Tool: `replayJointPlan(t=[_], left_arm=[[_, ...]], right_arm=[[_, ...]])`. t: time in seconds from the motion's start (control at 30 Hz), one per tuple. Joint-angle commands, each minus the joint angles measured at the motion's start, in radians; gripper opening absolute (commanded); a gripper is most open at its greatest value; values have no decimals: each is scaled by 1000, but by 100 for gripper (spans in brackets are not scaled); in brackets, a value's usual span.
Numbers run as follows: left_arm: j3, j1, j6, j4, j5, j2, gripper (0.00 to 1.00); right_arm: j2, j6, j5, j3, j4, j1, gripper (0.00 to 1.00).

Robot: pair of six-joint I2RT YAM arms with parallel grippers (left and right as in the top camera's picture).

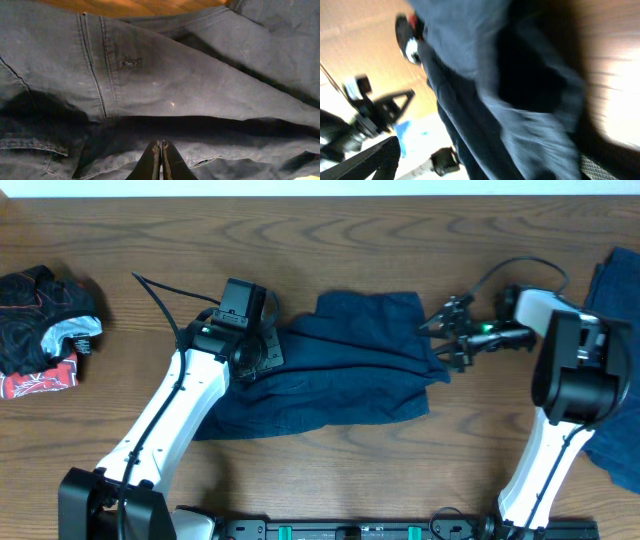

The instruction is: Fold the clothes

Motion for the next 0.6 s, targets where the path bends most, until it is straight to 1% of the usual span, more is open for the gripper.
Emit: replayJointPlan(t=[0.0,0.13,0.27,0.4,0.57], left_arm=[[2,5,10,3,-10,-23,7],[2,5,10,11,-14,-23,7],[2,5,29,26,-13,-23,7],[1,5,33,37,-14,-23,8],[2,5,37,52,-14,-23,8]], right_arm=[[118,130,496,-43,32,-129,99],[93,150,612,-37,27,-187,99],[87,119,632,-38,45,-188,99],[87,65,621,-42,62,-146,99],[87,40,596,-42,78,-31,99]])
